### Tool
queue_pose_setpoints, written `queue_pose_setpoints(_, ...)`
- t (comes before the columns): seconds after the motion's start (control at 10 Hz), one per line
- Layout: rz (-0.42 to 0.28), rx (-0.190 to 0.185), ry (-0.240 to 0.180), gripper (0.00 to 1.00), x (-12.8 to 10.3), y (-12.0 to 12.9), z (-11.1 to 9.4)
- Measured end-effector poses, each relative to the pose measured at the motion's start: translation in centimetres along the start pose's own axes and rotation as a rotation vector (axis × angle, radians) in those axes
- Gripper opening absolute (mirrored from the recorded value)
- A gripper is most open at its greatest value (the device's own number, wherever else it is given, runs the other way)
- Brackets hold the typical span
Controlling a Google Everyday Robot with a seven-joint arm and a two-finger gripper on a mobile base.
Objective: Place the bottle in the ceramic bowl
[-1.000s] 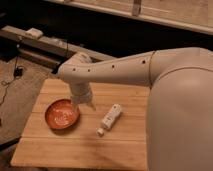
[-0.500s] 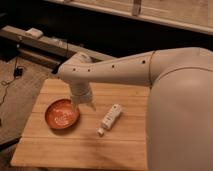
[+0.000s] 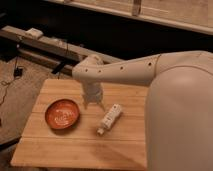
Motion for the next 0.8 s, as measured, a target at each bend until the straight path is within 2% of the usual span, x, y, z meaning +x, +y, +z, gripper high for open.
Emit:
queue_pose_setpoints(0.2,0.031,-0.014,-0.004,0.65,-0.8,-0.7,1.2)
queue_pose_setpoints(0.4,0.073,-0.027,-0.007,0.65,-1.4,-2.7,2.9)
queue_pose_setpoints(0.6,0.088,-0.043,-0.009,0.65,-1.6,-3.1,3.6)
queue_pose_setpoints(0.8,0.11,-0.041,-0.005,0.65,-1.7,-4.6,4.2)
